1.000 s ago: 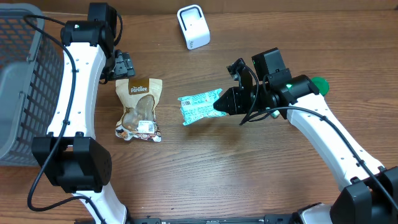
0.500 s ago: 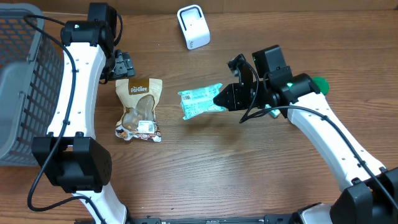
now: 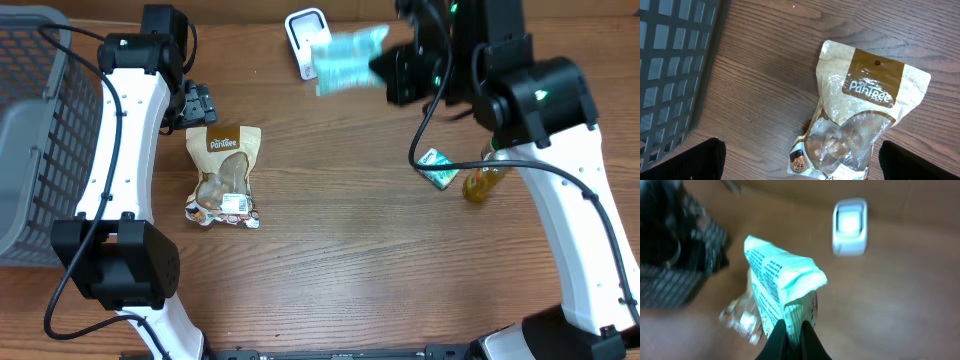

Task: Scan the item barcode
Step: 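Carry the wipes pack with the right gripper up to the white scanner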

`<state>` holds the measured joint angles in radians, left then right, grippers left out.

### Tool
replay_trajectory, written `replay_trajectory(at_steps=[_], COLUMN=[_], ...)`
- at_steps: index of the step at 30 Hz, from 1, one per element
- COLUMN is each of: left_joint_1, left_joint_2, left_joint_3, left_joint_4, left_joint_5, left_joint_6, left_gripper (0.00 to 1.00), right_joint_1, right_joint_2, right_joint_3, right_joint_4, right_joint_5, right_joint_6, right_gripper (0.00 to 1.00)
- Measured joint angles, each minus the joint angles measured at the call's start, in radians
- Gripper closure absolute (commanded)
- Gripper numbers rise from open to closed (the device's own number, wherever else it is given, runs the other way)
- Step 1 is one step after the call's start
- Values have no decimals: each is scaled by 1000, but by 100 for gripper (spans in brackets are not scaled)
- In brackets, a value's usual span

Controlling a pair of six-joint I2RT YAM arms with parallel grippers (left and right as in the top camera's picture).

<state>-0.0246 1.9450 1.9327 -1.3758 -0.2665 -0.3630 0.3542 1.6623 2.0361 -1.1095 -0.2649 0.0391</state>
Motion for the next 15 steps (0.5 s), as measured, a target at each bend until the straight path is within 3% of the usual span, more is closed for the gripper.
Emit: replay_trajectory(at_steps=[15], left_joint_1=[0], left_joint_2=[0], left_joint_3=[0], left_joint_4=[0], left_joint_5=[0], left_joint_6=[0], left_gripper=[1], right_joint_1=[80], right_joint_2=[350], right_joint_3=[52], right_joint_4=[421], right_joint_5=[429], right_joint_6=[-502], right_gripper=[96])
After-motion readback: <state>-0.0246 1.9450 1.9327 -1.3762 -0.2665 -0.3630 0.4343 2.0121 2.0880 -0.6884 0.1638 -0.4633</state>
